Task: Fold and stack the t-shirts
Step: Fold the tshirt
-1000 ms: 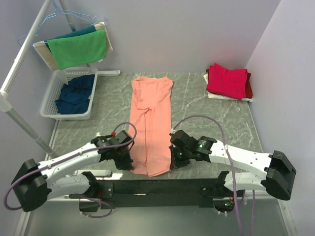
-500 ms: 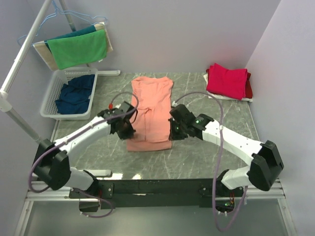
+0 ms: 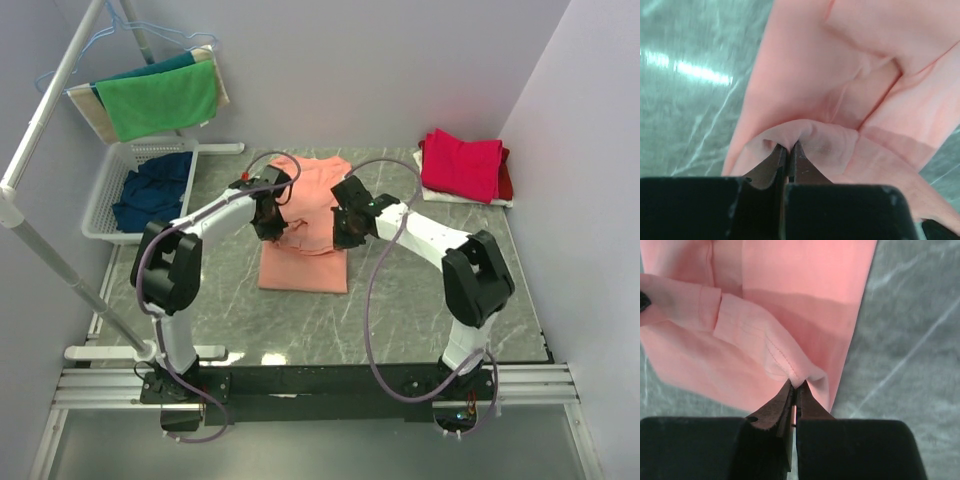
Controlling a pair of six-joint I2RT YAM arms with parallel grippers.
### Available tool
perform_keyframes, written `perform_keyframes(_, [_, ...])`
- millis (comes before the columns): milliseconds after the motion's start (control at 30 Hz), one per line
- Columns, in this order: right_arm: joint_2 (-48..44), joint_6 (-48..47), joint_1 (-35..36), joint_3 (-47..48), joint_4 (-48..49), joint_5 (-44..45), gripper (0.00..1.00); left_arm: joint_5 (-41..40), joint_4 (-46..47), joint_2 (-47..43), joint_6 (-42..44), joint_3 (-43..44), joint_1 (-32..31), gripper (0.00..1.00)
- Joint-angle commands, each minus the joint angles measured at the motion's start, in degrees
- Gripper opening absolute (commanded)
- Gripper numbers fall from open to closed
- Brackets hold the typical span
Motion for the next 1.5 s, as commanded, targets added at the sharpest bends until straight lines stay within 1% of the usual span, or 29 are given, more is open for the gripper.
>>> perform_keyframes(0, [4.54, -0.33, -2.15, 5.82, 1.22, -0.57, 0.00, -1.60, -0.38, 5.22, 3.98, 9.73, 1.58, 0.01])
perform_keyframes(200, [7.27, 0.54, -4.52, 7.75, 1.49, -0.23, 0.00, -0.20, -1.79, 10.50, 6.09, 15.54, 3.33, 0.02])
perform_keyframes(267, [8.85, 1.42, -5.93, 8.89, 0.27, -0.23, 0.00, 0.15, -2.23, 11.30, 6.79, 16.42, 3.86, 0.24])
perform_keyframes(300, [9.29, 1.68, -6.46, 10.29, -0.09, -0.23, 0.11, -0.02, -2.41, 11.74, 6.79, 16.68, 3.95, 0.35])
perform_keyframes(333, [9.99, 1.95, -7.07, 10.91, -0.44, 0.03, 0.23, -0.89, -2.49, 11.66, 6.97, 16.77, 4.21, 0.52])
perform_keyframes(367, [10.00, 2.12, -7.43, 11.27, -0.27, 0.29, 0.29, -1.51, -2.58, 11.57, 6.88, 16.86, 4.48, 0.57])
perform_keyframes(400, [9.74, 2.30, -7.69, 11.10, 0.43, 0.29, 0.36, -2.47, -2.58, 11.22, 6.80, 16.77, 4.65, 0.59])
perform_keyframes(433, [9.04, 2.47, -7.95, 10.83, 1.48, 1.34, 0.39, -3.35, -2.41, 10.96, 6.45, 16.69, 5.09, 0.64])
perform_keyframes(467, [8.68, 2.56, -8.74, 10.66, 3.31, 1.52, 0.41, -5.28, -1.89, 10.61, 6.18, 16.34, 5.27, 0.65])
perform_keyframes(533, [8.51, 2.91, -9.45, 11.27, 4.30, 2.31, 0.41, -7.31, -1.01, 9.55, 5.66, 16.07, 5.79, 0.68])
perform_keyframes(667, [9.91, 2.13, -10.15, 14.52, 4.13, 3.28, 0.41, -11.18, 1.45, 6.92, 6.09, 14.59, 5.88, 0.68])
perform_keyframes(733, [10.17, 1.60, -10.24, 15.75, 3.42, 3.02, 0.40, -11.97, 3.74, 3.58, 6.53, 13.00, 5.88, 0.69])
perform_keyframes(800, [9.39, 1.16, -9.98, 14.62, 3.42, 1.89, 0.38, -10.49, 6.37, -0.18, 7.49, 9.84, 5.97, 0.69])
perform_keyframes(867, [7.81, 1.25, -9.72, 13.39, 3.07, 0.57, 0.38, -9.17, 6.29, -2.31, 8.99, 7.81, 5.88, 0.69])
perform_keyframes(900, [7.28, 1.07, -8.93, 12.25, 2.72, 0.56, 0.38, -7.42, 5.86, -3.62, 9.69, 7.29, 5.88, 0.69])
perform_keyframes(967, [5.70, 0.90, -7.87, 10.84, 1.49, 0.73, 0.37, -7.23, 3.31, -4.68, 10.57, 5.88, 5.62, 0.67])
perform_keyframes(1100, [3.23, -0.68, -3.66, 6.36, 0.96, 1.69, 0.38, -3.11, 2.60, -7.67, 13.12, 1.40, 4.75, 0.60])
perform_keyframes(1133, [3.06, -0.77, -1.91, 6.26, 0.61, 2.31, 0.38, -1.71, 2.78, -8.03, 13.73, -0.61, 4.39, 0.57])
perform_keyframes(1167, [3.32, -0.78, -1.28, 6.17, 0.00, 2.58, 0.38, -0.74, 3.30, -8.29, 14.17, -1.59, 4.04, 0.55])
perform_keyframes(1200, [3.67, -0.51, -0.58, 6.52, -0.35, 2.58, 0.38, 0.14, 3.48, -8.55, 14.61, -2.29, 3.43, 0.55])
perform_keyframes(1233, [4.28, -0.25, -0.05, 6.70, -0.62, 2.49, 0.39, 0.76, 3.74, -8.56, 15.14, -3.52, 3.08, 0.49])
perform_keyframes(1300, [5.68, 0.36, 1.00, 6.96, -0.36, 1.71, 0.39, 2.26, 4.18, -7.95, 15.49, -4.40, 2.29, 0.43])
perform_keyframes(1433, [10.43, 1.16, 1.27, 10.38, -0.62, 0.65, 0.39, 4.80, 4.89, -6.10, 15.67, -5.29, 1.67, 0.38])
perform_keyframes(1467, [11.74, 0.98, 1.27, 12.65, -0.71, -0.75, 0.39, 5.51, 4.97, -5.14, 15.67, -5.29, 1.49, 0.37])
